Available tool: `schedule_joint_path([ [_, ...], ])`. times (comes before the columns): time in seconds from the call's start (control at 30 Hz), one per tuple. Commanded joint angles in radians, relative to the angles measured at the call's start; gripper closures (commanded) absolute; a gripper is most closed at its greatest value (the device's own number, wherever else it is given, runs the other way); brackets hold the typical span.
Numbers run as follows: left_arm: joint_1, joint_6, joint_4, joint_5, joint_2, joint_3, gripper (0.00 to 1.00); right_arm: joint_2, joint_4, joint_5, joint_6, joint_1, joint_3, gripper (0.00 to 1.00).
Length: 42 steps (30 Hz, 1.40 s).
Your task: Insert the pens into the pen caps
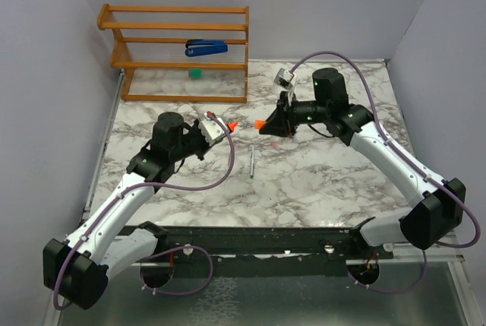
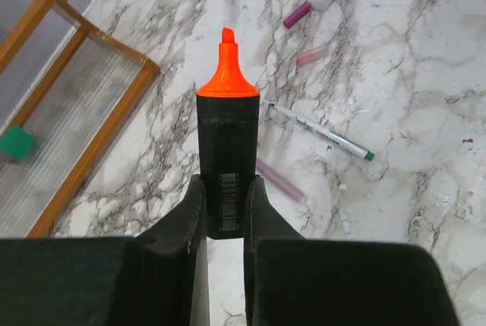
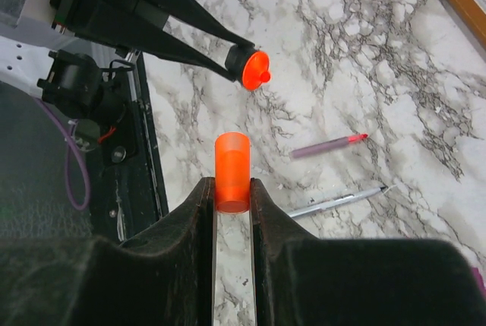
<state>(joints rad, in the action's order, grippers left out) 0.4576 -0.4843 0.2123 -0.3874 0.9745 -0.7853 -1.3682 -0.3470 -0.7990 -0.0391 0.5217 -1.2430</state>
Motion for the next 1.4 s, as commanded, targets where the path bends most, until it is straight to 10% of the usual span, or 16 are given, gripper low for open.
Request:
schedule_joint_path([
  [0.0, 0.000, -0.043, -0.050, -0.153, -0.042, 0.019, 1.00, -0.055, -0.134, -0.094, -0.049, -0.004, -0.098, 0.99],
  [1.37, 0.061, -0.120, -0.031, -0.152, -0.033, -0.005, 1.00, -0.229, -0.402, -0.069, -0.049, 0.069, -0.305, 0.99],
])
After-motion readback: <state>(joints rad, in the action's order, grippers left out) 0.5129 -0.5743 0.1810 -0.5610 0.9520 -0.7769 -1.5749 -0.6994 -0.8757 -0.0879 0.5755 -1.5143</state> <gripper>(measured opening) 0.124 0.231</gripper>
